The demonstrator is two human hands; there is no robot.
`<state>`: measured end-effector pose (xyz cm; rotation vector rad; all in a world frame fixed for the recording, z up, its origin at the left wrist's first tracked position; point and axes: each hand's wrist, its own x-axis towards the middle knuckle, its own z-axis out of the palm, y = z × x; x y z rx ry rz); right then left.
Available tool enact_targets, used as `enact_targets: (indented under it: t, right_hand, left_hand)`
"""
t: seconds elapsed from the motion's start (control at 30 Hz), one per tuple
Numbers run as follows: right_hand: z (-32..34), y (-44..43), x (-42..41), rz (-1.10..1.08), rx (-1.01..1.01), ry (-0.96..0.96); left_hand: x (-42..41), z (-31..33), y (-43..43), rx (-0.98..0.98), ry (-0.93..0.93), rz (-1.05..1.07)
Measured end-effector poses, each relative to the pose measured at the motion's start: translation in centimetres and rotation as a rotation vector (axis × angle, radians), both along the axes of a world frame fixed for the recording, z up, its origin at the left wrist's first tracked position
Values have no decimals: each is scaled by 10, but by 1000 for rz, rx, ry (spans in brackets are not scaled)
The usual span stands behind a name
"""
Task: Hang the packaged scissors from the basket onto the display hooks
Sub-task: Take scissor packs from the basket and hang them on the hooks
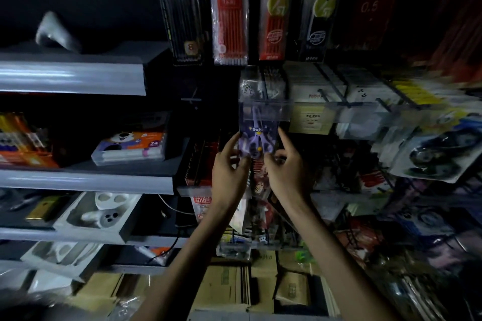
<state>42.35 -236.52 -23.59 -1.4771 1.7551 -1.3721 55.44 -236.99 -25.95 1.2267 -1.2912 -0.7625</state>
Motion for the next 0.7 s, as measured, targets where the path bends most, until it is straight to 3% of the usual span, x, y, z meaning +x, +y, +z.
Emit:
enact_targets:
  t: [0.13,0.37,0.7]
  right_hand:
    - [-7,-1,-1,-65,-18,8]
    - [-9,-18,-1,-166,-75,-18]
    - [3,-38,-12,-166,23,-1]
  left_hand:
    - [-2,-6,-1,-20,-59,54]
    - [-8,5,-12,-28,-8,216]
    - [-14,16,-29,58,63,257]
